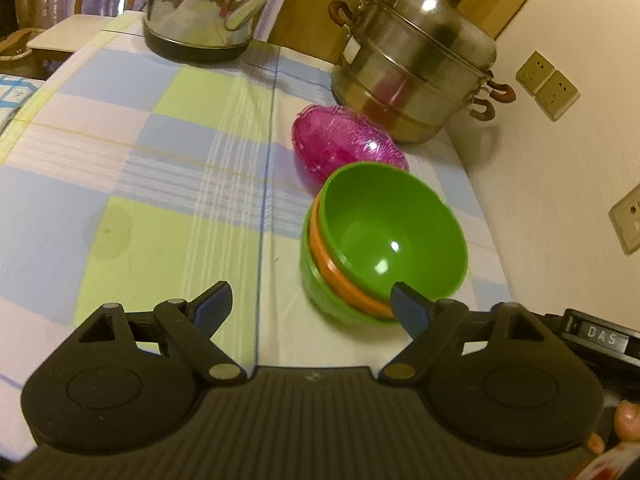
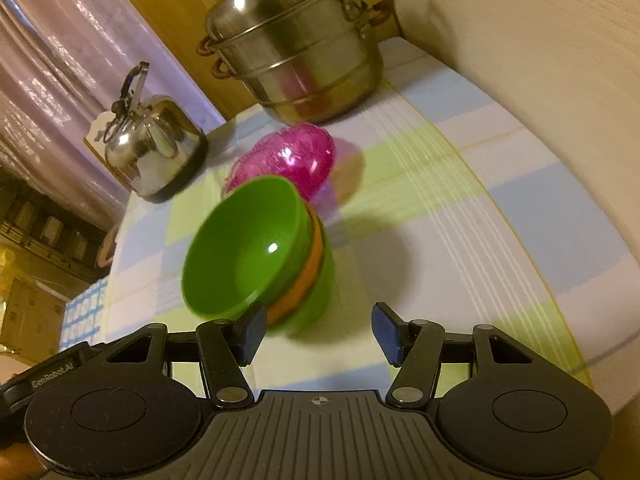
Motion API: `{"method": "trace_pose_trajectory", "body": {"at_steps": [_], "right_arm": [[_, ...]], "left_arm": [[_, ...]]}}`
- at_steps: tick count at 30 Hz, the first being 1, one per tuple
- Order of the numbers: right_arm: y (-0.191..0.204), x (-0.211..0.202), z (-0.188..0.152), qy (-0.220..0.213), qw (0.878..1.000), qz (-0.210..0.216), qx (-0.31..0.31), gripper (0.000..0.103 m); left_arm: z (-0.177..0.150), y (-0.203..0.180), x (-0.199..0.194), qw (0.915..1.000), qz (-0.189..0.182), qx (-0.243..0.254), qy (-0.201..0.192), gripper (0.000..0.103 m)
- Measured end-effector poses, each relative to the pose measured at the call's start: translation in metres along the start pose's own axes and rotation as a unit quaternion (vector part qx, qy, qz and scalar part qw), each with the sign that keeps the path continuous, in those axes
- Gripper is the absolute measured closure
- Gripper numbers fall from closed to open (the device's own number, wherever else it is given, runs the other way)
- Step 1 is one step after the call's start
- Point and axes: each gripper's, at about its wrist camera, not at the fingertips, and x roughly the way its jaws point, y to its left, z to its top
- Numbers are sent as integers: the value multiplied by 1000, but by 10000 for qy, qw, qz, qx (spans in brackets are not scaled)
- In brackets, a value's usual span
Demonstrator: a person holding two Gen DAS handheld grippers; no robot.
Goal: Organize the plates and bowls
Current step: 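Grasp the bowl stack rim with left tool while right tool grasps it too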
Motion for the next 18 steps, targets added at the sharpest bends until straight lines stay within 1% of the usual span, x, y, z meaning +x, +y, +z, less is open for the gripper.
{"method": "trace_pose_trajectory", "body": {"at_steps": [2,8,10,12,14,16,18], "right_arm": [[1,8,9,7,10000,3,14,45],[2,39,31,164,9998,-53,22,45],[1,48,36,254,9997,-65,13,45],[1,59,40,354,9993,-81,-14,45],[1,66,42,424,9991,-74,-59,45],[1,74,45,507,9986,-97,-91,45],[0,82,47,582,9982,-104,-122,45]], "left_arm": [[10,-4,10,10000,-22,67,40,23],[32,-12,41,9996,-33,204,193,23],[37,-12,52,9994,-50,206,281,28],[40,-11,61,9990,-62,224,380,35],[42,-11,69,9986,-79,250,457,38],[44,-11,75,9983,-81,268,515,38],[45,-11,80,9980,-89,289,547,43]]}}
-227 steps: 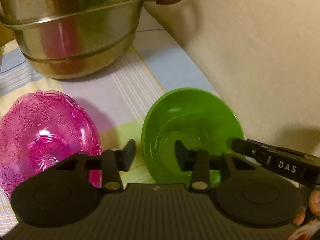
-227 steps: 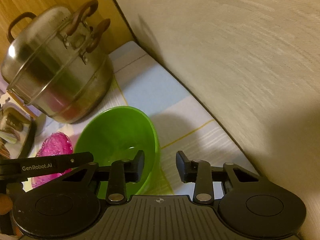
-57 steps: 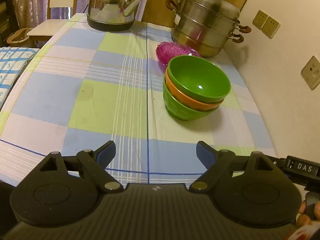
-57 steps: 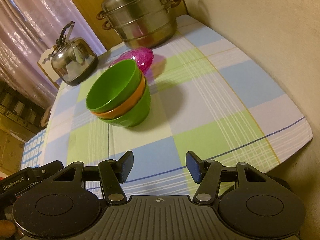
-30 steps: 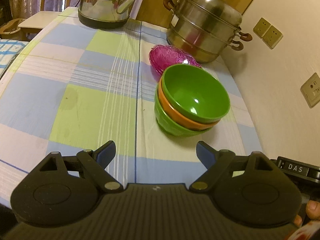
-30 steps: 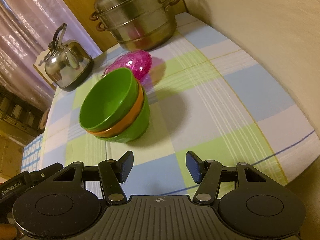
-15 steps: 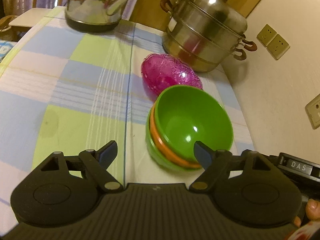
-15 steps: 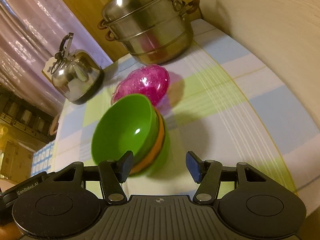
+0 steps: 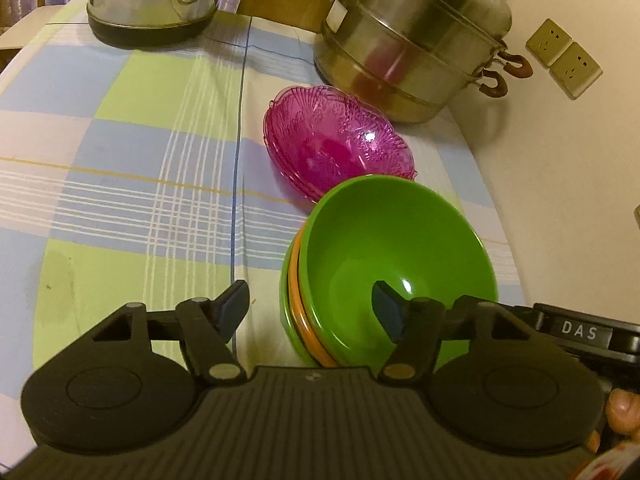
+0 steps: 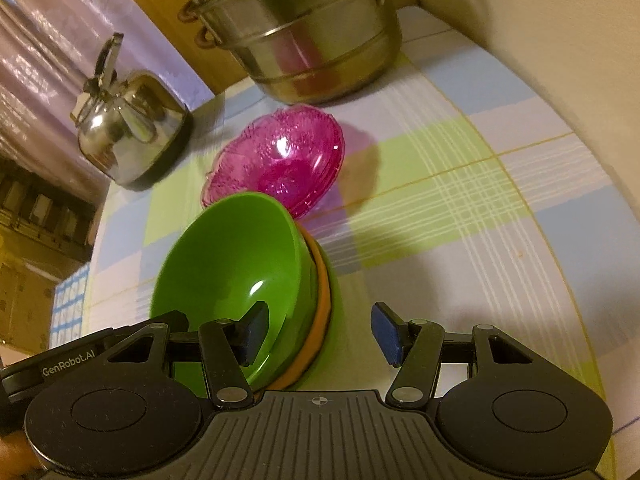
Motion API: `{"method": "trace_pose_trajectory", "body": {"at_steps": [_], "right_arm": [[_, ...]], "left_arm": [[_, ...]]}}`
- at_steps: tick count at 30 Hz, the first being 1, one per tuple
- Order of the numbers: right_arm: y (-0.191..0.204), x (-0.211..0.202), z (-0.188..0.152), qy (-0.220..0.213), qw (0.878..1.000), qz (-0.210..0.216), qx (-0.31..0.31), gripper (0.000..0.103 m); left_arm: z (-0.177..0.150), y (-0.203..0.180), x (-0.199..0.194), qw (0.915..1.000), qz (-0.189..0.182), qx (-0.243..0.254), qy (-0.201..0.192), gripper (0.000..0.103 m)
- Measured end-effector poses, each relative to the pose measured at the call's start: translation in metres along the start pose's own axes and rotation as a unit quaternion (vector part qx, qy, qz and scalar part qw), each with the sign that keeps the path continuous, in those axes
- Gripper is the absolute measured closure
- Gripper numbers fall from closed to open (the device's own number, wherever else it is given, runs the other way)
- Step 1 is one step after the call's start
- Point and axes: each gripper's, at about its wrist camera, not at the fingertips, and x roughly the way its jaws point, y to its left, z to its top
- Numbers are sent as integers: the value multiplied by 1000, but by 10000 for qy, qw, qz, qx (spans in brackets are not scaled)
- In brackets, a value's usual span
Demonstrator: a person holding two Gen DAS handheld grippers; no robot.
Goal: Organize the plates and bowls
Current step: 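Grasp the bowl stack rim with left tool while right tool grasps it too, then carry the bowl stack with both tools onto the pink glass dishes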
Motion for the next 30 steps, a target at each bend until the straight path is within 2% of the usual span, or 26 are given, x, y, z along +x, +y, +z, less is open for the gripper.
{"method": "trace_pose_trajectory", "body": {"at_steps": [4,8,14,30], "right_arm": [[3,11,5,130,9999,-20,-96,58],[4,21,9,247,9995,-131,-169,61],[9,33,9,451,9983,-244,-274,70],[12,46,11,602,9968,-409,-330,78]], "left_arm": [[5,-1,6,10000,-24,57,75,49],[7,-2,13,9998,-38,120,163,57],[9,-2,18,9995,-50,172,275,63],[11,0,25,9985,-49,236,496,72]]}}
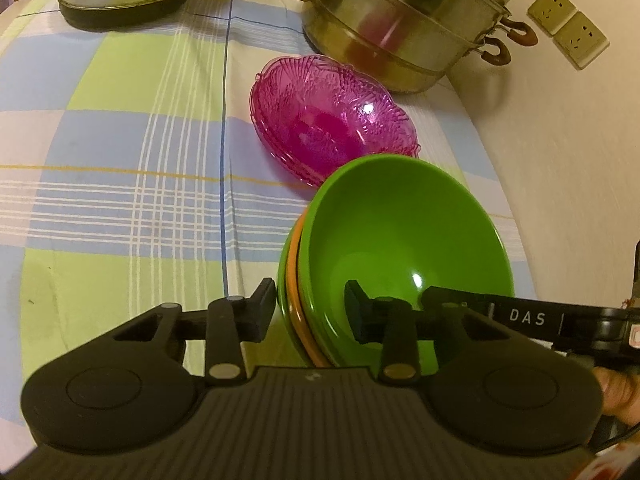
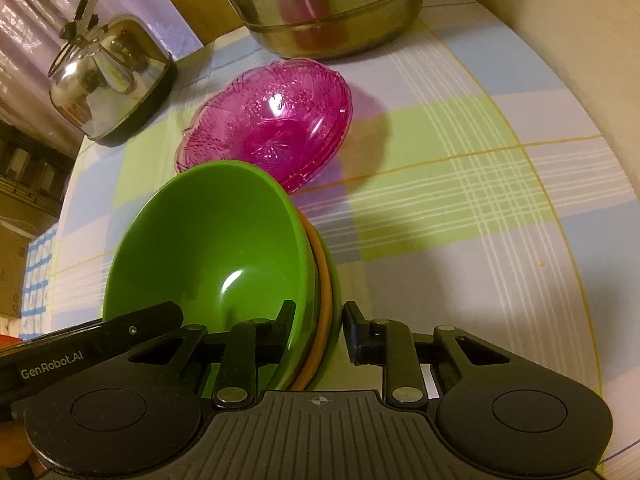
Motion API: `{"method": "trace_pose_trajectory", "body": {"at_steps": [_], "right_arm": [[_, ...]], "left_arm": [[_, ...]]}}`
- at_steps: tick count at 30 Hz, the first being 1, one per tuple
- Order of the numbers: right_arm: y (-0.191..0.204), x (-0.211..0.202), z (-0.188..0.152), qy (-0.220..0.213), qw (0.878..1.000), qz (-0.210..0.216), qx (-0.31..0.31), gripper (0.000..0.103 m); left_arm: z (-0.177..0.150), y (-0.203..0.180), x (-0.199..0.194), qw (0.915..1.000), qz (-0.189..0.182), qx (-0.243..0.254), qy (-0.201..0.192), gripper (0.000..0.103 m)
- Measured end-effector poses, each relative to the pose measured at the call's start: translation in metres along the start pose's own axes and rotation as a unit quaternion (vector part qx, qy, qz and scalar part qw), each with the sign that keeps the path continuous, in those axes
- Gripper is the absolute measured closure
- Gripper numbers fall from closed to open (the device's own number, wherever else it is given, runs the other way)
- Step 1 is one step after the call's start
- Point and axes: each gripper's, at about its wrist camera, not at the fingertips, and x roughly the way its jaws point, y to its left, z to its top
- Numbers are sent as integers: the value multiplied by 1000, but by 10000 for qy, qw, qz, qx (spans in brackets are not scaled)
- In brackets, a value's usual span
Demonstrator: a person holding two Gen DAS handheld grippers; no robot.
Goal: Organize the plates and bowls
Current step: 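Carry the bowl stack with both tools onto the pink glass dishes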
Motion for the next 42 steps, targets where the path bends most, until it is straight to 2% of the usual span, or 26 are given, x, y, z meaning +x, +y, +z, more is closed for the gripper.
{"method": "trace_pose_trajectory", "body": {"at_steps": [8,21,32,42], "right_arm": [[4,1,1,22,9999,-78,-99,79],[5,0,-1,4,9999,-100,-53,80],[6,-10,-4,13,10000,-55,-46,80],[15,-34,8,-116,9999,-1,-37,80]], "left_arm": [[1,-6,7,9987,297,379,152,81],[4,-11,10,9963,449,609,412,83],[0,-15,0,9957,467,684,416,83],[20,-30,-24,9955,491,770,249,83]]}}
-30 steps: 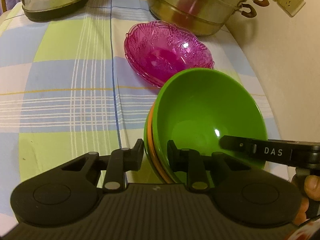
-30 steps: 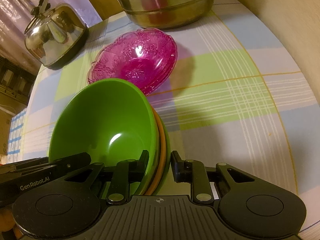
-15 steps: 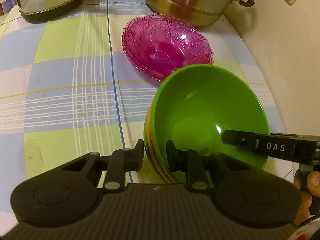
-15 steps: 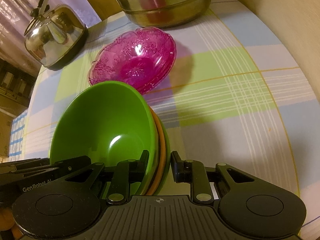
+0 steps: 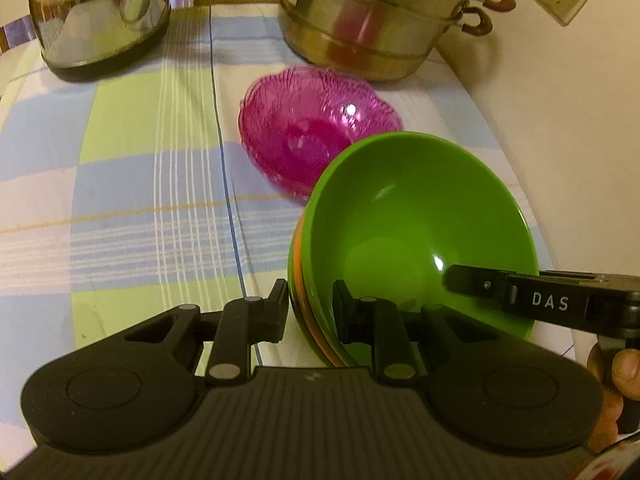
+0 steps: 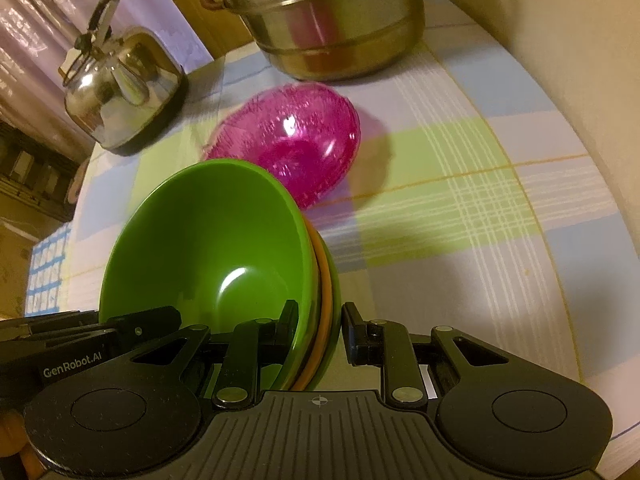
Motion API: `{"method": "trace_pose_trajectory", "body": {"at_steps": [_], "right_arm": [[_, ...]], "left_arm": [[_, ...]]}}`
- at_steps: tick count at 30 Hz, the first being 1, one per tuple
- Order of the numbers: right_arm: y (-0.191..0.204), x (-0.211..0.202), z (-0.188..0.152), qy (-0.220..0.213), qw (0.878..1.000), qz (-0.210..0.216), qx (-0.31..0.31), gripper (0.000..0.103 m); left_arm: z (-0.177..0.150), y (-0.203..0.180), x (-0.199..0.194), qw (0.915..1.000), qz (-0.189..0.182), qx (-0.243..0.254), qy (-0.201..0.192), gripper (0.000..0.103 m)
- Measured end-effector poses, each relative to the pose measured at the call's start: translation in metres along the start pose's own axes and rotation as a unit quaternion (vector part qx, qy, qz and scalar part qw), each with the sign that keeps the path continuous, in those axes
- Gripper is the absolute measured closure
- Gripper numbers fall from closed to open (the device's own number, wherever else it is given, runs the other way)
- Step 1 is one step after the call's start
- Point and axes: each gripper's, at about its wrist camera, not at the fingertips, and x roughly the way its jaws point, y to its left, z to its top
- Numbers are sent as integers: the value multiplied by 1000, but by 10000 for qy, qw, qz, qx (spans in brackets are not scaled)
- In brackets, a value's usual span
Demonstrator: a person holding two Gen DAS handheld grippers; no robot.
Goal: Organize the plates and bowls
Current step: 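Carry the bowl stack with both tools onto the pink glass dishes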
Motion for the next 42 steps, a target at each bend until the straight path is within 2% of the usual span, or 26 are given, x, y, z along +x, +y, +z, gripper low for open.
{"method": "trace_pose_trajectory", "body": {"at_steps": [8,18,24,30,42], "right_arm": [[9,-18,27,-130,9999,4,63,80],[15,-22,78,-272,9996,7,95,80],[12,-7,112,-301,9994,42,173,80],[7,14,135,-295,9994,48,180,80],[-4,70,147,-57,9995,170,262,80]], "left_arm": [[36,-9,-14,9999,27,66,-127,83],[94,-15,-12,9996,64,114,-268,83],[123,-10,4,9995,91,51,-303,83],[140,-3,26,9995,161,-5,-269,83],[148,19,70,9993,268,-197,-146,83]]}}
